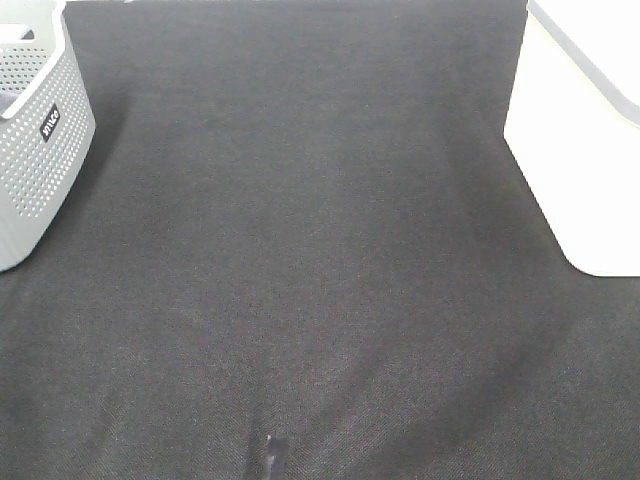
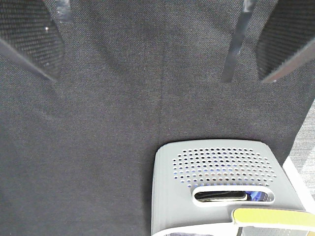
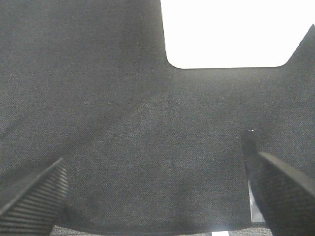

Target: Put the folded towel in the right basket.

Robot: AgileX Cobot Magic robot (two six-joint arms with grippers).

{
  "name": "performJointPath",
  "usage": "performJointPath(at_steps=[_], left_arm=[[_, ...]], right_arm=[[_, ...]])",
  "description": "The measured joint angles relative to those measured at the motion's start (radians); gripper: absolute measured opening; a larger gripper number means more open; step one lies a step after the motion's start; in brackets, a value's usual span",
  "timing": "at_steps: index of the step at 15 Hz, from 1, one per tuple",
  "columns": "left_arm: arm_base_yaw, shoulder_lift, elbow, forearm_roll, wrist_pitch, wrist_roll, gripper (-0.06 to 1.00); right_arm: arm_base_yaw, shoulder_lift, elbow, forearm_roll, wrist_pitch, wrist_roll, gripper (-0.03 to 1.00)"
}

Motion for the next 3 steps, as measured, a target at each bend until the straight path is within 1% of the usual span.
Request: performJointPath(at_steps=[3], left_arm=[[0.000,0.000,0.000,0.000,0.000,0.000,0.99]], right_arm=[[0.000,0.000,0.000,0.000,0.000,0.000,0.96]])
